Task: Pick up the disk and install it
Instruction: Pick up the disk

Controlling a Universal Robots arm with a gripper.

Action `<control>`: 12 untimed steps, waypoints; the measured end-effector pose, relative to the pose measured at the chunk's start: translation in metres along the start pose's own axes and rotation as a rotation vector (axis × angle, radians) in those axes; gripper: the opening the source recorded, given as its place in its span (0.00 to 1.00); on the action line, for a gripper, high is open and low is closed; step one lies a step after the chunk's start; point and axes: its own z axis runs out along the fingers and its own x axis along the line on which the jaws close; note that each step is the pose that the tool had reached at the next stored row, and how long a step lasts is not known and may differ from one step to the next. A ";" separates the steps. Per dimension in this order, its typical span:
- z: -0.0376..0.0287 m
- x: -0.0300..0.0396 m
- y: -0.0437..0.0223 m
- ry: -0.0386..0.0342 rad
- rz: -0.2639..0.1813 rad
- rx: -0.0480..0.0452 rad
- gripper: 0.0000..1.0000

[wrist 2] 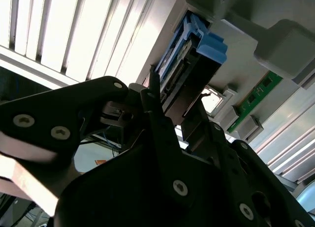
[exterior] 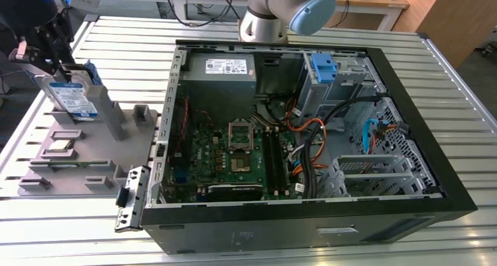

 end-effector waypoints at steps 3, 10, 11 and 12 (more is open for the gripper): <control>-0.0001 0.0016 -0.0001 0.0002 0.000 0.0001 0.43; -0.0002 0.0037 -0.0002 0.0021 0.000 0.0003 0.43; -0.0002 0.0038 -0.0002 0.0022 0.000 0.0002 0.43; -0.0002 0.0038 -0.0002 0.0022 0.000 0.0002 0.43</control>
